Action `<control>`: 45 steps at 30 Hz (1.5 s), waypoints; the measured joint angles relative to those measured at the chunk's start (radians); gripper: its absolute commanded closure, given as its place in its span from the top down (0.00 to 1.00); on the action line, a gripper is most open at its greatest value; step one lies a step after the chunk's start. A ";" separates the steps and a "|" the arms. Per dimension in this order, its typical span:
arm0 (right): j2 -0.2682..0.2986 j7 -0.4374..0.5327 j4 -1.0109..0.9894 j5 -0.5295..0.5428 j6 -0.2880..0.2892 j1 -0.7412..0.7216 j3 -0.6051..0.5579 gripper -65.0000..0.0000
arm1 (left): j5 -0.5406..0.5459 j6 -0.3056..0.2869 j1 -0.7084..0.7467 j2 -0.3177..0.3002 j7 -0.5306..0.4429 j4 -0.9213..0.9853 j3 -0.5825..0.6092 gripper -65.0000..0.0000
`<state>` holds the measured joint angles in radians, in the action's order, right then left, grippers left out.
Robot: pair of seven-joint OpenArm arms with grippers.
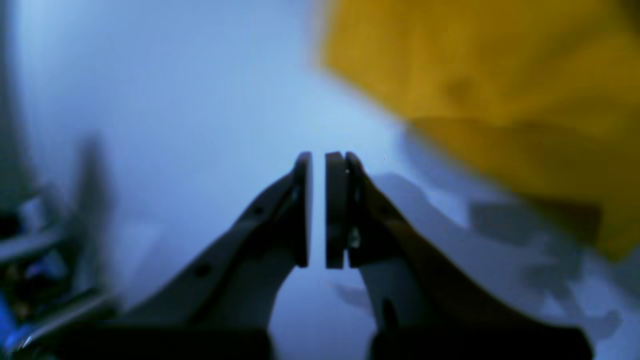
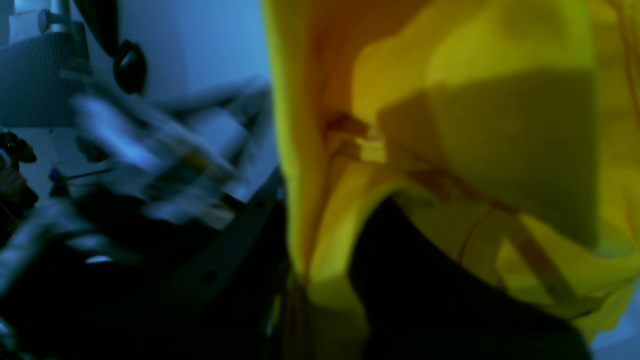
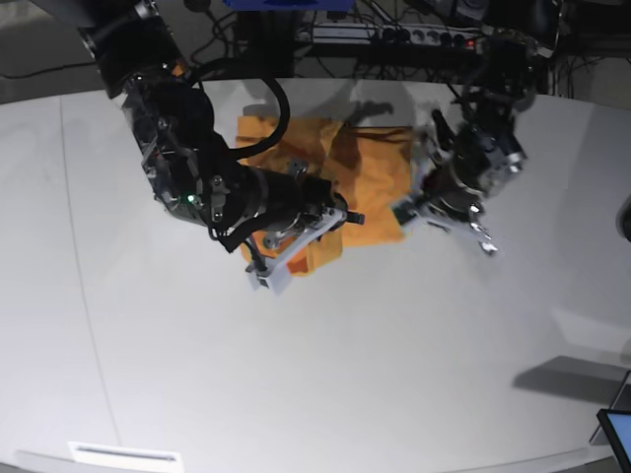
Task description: Fold the T-shirt properly
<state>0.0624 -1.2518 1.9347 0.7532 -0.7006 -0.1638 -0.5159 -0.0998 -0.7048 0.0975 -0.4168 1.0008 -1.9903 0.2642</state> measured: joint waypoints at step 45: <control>-0.122 0.098 -0.360 -0.127 0.001 -0.050 -0.203 0.01 | 0.003 -0.003 0.028 -0.052 -0.005 0.003 -0.266 0.07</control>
<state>-0.0597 -1.1542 1.5749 0.6262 -0.6994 -0.2138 -0.7189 -0.0967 -0.7078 0.1253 -0.4686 0.9955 -1.9873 -0.0013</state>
